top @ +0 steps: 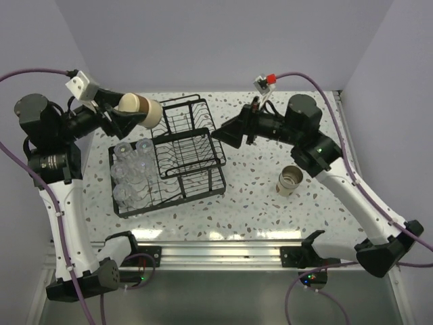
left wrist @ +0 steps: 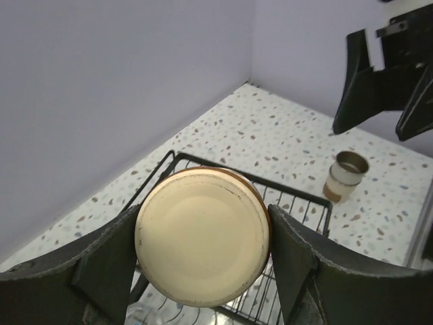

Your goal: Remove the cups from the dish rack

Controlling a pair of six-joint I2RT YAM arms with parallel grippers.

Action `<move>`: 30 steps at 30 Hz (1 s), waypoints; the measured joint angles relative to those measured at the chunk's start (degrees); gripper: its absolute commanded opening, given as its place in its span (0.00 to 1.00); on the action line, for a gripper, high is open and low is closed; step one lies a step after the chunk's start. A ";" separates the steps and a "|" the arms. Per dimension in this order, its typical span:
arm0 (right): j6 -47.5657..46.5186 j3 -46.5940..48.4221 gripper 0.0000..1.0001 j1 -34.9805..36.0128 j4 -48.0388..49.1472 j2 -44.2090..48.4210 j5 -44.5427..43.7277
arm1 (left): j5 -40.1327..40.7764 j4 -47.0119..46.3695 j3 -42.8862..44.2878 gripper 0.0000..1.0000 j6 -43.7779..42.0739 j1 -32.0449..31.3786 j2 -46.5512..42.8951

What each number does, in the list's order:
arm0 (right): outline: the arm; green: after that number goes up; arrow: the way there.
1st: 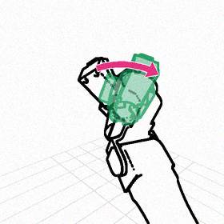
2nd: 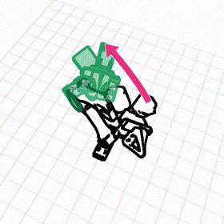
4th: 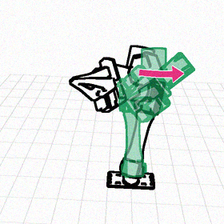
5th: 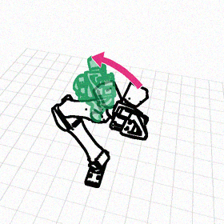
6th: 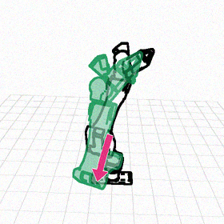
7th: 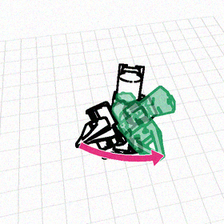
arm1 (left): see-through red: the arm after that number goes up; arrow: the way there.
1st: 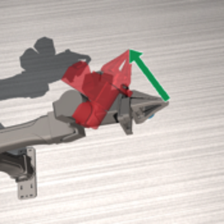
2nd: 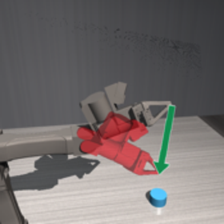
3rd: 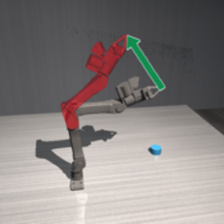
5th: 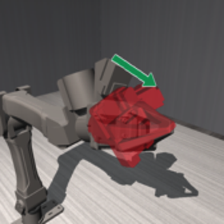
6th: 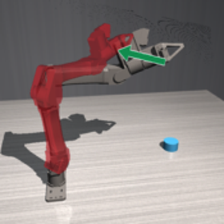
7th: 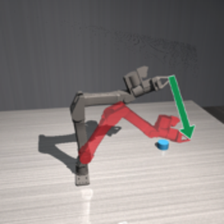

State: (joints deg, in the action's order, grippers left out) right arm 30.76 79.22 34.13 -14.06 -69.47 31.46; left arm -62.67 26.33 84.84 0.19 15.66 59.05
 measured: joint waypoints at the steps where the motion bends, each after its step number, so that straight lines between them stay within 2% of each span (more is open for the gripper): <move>1: 2.29 0.00 0.75 1.79 4.81 -1.09 0.66 | -1.62 -2.89 0.00 0.00 3.54 0.00 0.07; 5: 10.88 -0.02 0.70 7.06 21.31 -5.53 1.70 | -6.60 -15.41 -1.70 0.00 16.33 0.00 -0.72; 7: 13.90 0.04 0.68 8.28 26.58 -7.50 1.20 | -8.44 -21.81 -3.58 0.00 22.27 0.00 -1.49; 12: 17.92 0.85 0.61 11.06 33.20 -11.65 -0.72 | -11.43 -35.45 -7.89 0.00 34.29 0.00 -2.89; 18: 20.44 3.37 0.53 13.88 36.79 -15.47 -1.95 | -12.52 -42.03 -10.16 0.00 39.82 -0.46 -3.26; 21: 21.29 5.01 0.40 14.88 37.99 -17.16 -2.03 | -12.76 -43.47 -11.63 0.00 40.83 -0.85 -3.67; 22: 21.64 5.49 0.30 15.15 38.45 -17.66 -2.10 | -12.74 -43.82 -12.04 0.00 41.13 -0.98 -3.74; 24: 22.88 6.38 0.16 15.50 39.54 -18.93 -1.97 | -12.68 -44.61 -12.63 0.00 41.31 -1.18 -3.85; 25: 23.56 6.73 0.01 15.47 40.46 -19.41 -1.88 | -12.50 -44.98 -13.05 0.00 41.22 -1.14 -3.85; 29: 24.50 7.06 0.00 15.39 41.83 -19.67 -0.35 | -13.22 -44.96 -14.91 0.01 42.88 -1.40 -3.78; 30: 24.26 7.06 0.00 15.39 41.59 -19.67 -0.33 | -13.25 -44.94 -15.23 0.08 42.84 -1.42 -3.82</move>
State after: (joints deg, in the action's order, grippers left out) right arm 55.02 86.28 49.52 27.53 -89.14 31.14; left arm -75.92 -18.61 69.60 43.03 14.24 55.22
